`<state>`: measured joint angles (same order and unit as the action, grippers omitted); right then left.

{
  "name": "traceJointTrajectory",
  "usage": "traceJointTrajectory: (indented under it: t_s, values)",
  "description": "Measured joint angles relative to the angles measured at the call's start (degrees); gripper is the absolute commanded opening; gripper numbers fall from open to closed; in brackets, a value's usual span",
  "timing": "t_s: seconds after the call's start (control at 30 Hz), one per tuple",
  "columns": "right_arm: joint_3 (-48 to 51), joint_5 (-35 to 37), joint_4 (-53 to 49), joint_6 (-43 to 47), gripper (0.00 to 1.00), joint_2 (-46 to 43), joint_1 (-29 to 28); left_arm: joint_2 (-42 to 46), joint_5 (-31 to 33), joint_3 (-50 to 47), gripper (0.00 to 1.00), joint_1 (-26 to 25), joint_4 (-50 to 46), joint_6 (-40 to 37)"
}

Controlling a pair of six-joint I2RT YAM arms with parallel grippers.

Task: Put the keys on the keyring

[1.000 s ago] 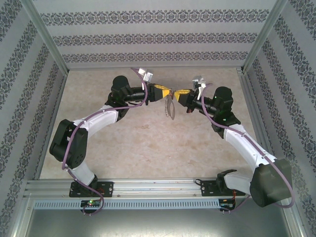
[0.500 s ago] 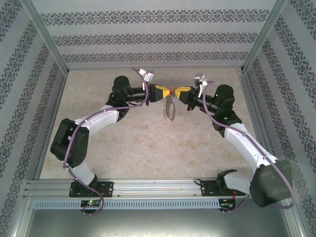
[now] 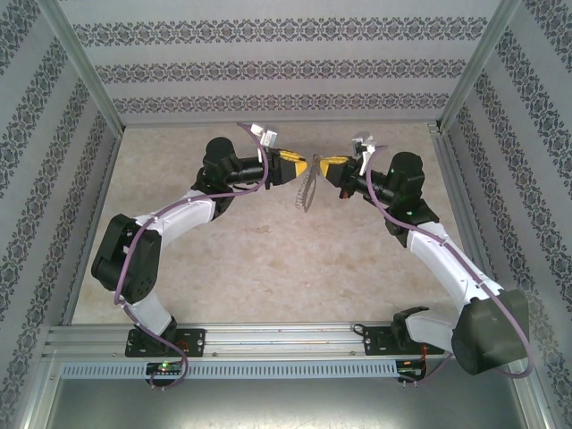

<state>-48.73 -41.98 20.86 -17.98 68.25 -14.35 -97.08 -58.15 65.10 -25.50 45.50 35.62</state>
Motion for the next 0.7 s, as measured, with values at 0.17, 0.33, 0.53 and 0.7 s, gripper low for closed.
traceJointTrajectory:
  t_s: [0.17, 0.33, 0.53, 0.7]
  values:
    - [-0.63, 1.31, -1.51, 0.46, 0.00, 0.02, 0.00, 0.07, 1.60, -0.98, 0.39, 0.00, 0.02, -0.22]
    - [-1.01, 2.14, -2.78, 1.11, 0.00, 0.52, 0.52, 1.09, 4.15, -2.99, 0.41, 0.00, -0.17, -0.87]
    - [-1.18, 2.73, -3.54, 1.73, 0.00, 2.80, 0.76, 6.01, 9.49, -7.30, 0.43, 0.31, -0.76, -2.60]
    - [-3.02, 2.78, -4.13, 1.70, 0.00, 6.45, 0.74, 11.19, 15.23, -12.17, 0.45, 1.75, -1.11, -3.96]
